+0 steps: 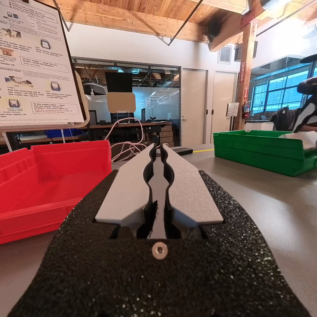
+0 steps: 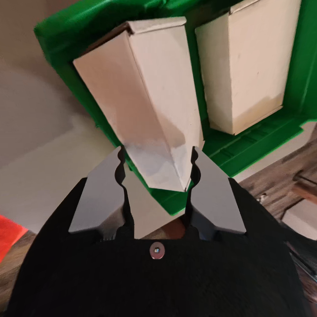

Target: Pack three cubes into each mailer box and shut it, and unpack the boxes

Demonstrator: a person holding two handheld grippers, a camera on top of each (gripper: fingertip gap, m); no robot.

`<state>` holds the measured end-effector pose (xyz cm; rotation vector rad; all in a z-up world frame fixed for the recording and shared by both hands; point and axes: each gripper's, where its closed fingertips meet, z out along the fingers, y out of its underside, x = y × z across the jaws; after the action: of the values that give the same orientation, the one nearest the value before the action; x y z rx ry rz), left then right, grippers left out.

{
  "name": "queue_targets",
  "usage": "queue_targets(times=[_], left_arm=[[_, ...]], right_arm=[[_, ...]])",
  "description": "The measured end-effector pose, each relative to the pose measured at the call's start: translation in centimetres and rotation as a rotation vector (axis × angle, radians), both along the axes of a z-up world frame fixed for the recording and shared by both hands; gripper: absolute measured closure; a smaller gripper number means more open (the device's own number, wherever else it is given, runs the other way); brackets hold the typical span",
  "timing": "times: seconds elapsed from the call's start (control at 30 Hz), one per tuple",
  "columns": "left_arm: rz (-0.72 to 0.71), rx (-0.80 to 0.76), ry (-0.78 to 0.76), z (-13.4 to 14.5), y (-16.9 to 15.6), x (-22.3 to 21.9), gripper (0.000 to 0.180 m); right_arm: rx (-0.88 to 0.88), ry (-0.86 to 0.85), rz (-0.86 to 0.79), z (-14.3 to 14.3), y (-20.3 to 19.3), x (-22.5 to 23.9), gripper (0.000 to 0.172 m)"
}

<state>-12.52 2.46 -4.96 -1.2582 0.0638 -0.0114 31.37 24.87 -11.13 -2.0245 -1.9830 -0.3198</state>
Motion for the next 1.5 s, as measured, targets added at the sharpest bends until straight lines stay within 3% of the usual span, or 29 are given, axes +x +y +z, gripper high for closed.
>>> queue_targets(times=[0.2, 0.67, 0.8, 0.93, 1.07, 1.13, 1.23, 1.33, 1.4, 1.43, 1.5], left_arm=[[-0.008, -0.004, -0.006, -0.1, 0.1, 0.0, 0.179], [-0.019, -0.01, -0.006, -0.2, 0.1, 0.1, 0.179], [-0.041, 0.027, -0.008, 0.3, -0.3, 0.4, 0.168], [-0.055, 0.048, -0.021, 0.6, -0.5, 0.4, 0.16], [-0.059, 0.042, -0.014, 0.5, -0.4, 0.5, 0.157], [-0.137, 0.03, 0.0, 0.4, -0.4, 1.6, 0.17], [-0.121, -0.023, 0.021, -0.3, 0.1, 1.4, 0.171], [0.065, -0.083, 0.16, -0.5, 0.7, -1.4, 0.167], [0.152, -0.079, 0.146, 0.7, 0.6, -4.1, 0.157], [0.155, -0.084, 0.096, 1.3, 0.6, -5.1, 0.138], [0.183, -0.138, -0.042, 1.5, 1.3, -7.4, 0.073]], right_arm=[[-0.053, -0.015, 0.02, -0.5, -1.1, 0.0, 0.112], [0.174, -0.095, 0.058, -3.4, 2.0, -0.7, 0.12], [0.323, 0.011, 0.075, -1.8, 2.3, -1.5, 0.112], [0.627, 0.215, 0.103, 2.7, 2.2, -2.1, 0.11], [0.932, 0.593, -0.053, 7.2, 1.7, -0.1, 0.11], [1.128, 0.729, -0.235, 8.7, 2.0, 3.6, 0.113], [1.251, 0.827, -0.449, 8.2, 1.7, 7.1, 0.113], [1.123, 0.894, -0.582, 5.6, 2.3, 8.0, 0.117], [0.902, 0.985, -0.692, 3.4, 3.2, 8.1, 0.116], [0.821, 1.031, -0.735, 2.6, 3.6, 8.3, 0.116], [0.732, 1.069, -0.778, 1.8, 4.2, 8.9, 0.117]])
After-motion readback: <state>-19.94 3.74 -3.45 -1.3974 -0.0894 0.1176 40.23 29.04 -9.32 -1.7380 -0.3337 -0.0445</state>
